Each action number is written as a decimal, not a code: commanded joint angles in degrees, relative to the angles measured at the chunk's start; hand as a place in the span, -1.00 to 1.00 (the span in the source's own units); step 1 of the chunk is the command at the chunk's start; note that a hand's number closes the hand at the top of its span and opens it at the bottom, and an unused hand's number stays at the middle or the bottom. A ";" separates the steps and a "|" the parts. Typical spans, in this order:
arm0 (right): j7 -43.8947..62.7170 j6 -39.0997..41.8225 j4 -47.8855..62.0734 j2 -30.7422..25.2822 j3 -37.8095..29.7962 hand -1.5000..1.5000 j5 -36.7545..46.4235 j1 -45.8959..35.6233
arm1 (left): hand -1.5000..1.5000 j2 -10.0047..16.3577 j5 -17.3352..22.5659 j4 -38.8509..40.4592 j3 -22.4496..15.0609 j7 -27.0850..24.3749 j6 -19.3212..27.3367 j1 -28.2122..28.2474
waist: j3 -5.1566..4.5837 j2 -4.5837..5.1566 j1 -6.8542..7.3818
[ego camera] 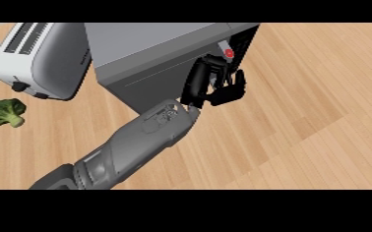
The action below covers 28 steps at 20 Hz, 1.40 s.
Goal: Pick up the milk, place it into the microwave and close the microwave
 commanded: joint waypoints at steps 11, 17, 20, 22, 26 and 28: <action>1.41 -2.18 0.01 -1.78 -6.13 -1.00 -3.26 0.58 | 1.00 -1.35 5.23 11.17 3.85 1.19 1.08 -3.43 | -0.10 0.22 5.38; 2.33 -2.81 -1.25 -2.27 -8.03 -1.00 -4.68 1.76 | 1.00 1.91 6.30 13.49 1.09 1.18 -3.60 -3.49 | -0.09 0.29 7.04; 2.48 -3.41 -1.44 -1.90 -8.91 -1.00 -5.29 2.57 | -1.00 2.65 7.26 13.99 1.20 0.37 -4.08 -4.02 | -0.10 0.22 7.98; 3.00 -3.72 -2.58 -2.48 -9.63 -1.00 -5.15 3.07 | -1.00 2.72 8.18 14.16 0.93 -0.32 -5.00 -2.82 | -0.32 0.08 8.51; 3.62 -4.21 -3.74 -2.70 -10.46 -1.00 -6.12 3.38 | -1.00 2.33 9.05 14.46 0.29 -0.42 -6.04 -3.91 | -0.27 0.07 9.04; 3.55 -3.79 -4.12 -2.51 -10.66 -1.00 -6.50 4.02 | -1.00 3.13 9.58 14.73 0.05 -0.92 -7.07 -3.30 | -0.17 0.18 9.75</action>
